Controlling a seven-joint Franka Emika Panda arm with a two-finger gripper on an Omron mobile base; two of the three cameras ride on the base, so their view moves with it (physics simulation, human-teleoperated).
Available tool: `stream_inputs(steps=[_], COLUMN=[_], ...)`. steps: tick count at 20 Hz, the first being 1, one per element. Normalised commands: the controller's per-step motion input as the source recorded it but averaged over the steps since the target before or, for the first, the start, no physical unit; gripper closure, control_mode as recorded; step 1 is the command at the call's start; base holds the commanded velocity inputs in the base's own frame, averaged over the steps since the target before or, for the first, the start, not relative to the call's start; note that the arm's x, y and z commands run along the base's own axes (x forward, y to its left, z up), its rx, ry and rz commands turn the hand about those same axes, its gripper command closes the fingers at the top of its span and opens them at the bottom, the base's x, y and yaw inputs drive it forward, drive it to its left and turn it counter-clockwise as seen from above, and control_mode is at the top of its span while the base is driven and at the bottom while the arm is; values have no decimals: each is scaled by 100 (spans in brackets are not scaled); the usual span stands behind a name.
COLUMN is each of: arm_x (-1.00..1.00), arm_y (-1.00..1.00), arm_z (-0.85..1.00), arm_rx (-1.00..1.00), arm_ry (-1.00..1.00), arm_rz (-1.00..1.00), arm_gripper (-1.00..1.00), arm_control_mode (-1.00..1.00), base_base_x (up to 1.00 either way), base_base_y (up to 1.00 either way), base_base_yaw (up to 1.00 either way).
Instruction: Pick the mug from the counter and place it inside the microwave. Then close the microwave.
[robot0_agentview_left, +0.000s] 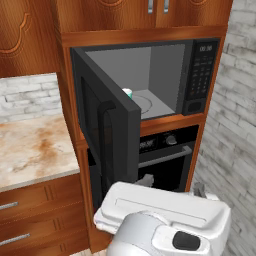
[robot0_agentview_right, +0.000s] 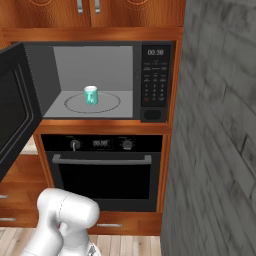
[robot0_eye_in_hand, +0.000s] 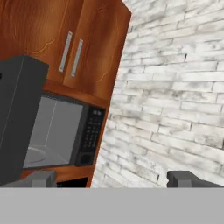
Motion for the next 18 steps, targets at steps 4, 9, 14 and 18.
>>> stream_inputs(steps=[4, 9, 14, 18], arm_x=[33, 26, 19, 18], arm_y=[67, 66, 35, 14], arm_z=[-30, -31, -13, -26], arm_rx=[0, 0, 0, 0], arm_ry=[0, 0, 1, 0], arm_rz=[-24, -17, -3, 0], arm_gripper=[-100, -100, -100, -100], arm_control_mode=[-100, -100, -100, -100], base_base_x=[0, 0, 0, 0], base_base_y=[0, 0, 0, 0], base_base_yaw=[0, 0, 0, 0])
